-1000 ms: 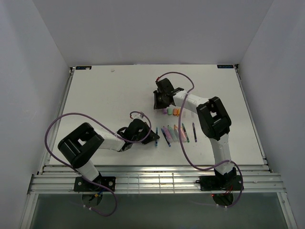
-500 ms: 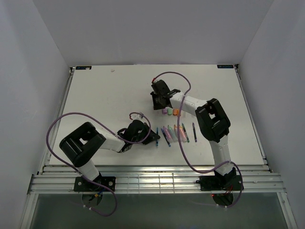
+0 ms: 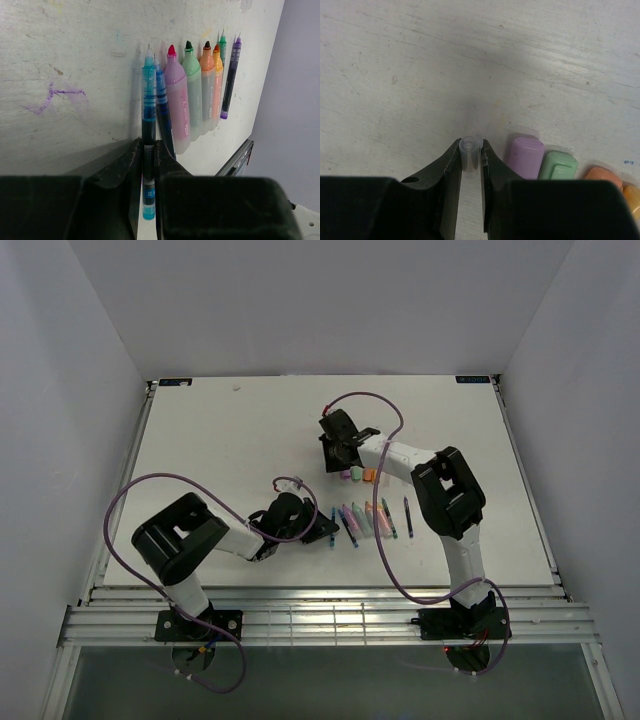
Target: Open the pen caps
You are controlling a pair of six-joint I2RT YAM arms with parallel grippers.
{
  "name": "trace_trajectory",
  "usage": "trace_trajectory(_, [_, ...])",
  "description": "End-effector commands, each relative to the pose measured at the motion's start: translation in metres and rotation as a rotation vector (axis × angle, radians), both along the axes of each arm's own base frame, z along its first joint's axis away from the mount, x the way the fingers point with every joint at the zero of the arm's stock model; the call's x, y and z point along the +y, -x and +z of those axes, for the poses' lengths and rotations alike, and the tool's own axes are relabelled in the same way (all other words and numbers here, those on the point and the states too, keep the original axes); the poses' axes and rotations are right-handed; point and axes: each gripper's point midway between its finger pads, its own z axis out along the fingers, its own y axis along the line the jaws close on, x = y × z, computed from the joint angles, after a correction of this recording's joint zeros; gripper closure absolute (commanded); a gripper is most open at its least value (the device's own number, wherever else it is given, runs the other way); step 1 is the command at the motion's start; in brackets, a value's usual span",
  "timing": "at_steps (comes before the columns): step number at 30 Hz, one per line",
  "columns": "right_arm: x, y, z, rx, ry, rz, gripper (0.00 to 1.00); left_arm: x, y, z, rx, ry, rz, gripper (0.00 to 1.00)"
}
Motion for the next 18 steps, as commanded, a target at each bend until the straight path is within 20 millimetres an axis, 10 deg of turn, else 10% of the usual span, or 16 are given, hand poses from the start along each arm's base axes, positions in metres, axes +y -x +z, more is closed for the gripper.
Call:
trace_trajectory(1, [-0.003,-0.004,0.024,-0.039,-0.028,-0.032,0.89,0.025,0.027,-0.046,0.115,-0.141,-0.015,0.77])
trace_trajectory(18, [-0.011,0.004,0.013,-0.023,-0.054,-0.031,0.84,0.026,0.031,-0.056,0.141,-0.139,-0.017,0.72])
